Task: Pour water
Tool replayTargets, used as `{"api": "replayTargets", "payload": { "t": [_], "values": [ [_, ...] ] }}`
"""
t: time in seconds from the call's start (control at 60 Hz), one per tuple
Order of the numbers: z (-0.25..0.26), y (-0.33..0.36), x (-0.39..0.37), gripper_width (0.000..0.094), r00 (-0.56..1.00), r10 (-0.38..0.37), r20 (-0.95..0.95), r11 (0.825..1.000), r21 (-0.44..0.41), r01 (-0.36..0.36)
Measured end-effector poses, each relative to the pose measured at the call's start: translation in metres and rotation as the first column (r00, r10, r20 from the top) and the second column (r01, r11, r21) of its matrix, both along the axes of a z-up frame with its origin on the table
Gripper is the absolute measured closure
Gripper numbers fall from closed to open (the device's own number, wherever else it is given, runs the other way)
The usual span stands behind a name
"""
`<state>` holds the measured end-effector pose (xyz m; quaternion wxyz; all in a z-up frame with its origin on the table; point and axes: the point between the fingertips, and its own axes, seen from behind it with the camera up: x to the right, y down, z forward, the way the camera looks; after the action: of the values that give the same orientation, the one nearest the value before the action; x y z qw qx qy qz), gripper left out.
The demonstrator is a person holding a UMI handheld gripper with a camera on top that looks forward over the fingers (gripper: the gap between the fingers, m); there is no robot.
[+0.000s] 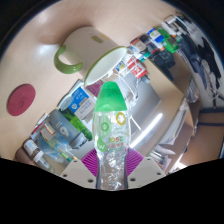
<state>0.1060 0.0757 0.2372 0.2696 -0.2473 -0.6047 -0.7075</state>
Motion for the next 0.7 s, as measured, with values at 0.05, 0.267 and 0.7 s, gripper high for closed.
{"api": "replayTargets", "payload": {
  "t": [0.05, 0.267, 0.7],
  "values": [
    [-0.003, 0.003, -0.003, 0.063, 0.999, -0.012, 0.032, 1.0, 0.001, 0.012],
    [-0.011, 0.009, -0.003, 0.0631, 0.993, -0.037, 0.111, 0.999, -0.031, 0.041],
    [-0.014, -0.007, 0.032, 0.0628, 0.398, -0.004, -0.917, 0.999, 0.01, 0.033]
  ]
}}
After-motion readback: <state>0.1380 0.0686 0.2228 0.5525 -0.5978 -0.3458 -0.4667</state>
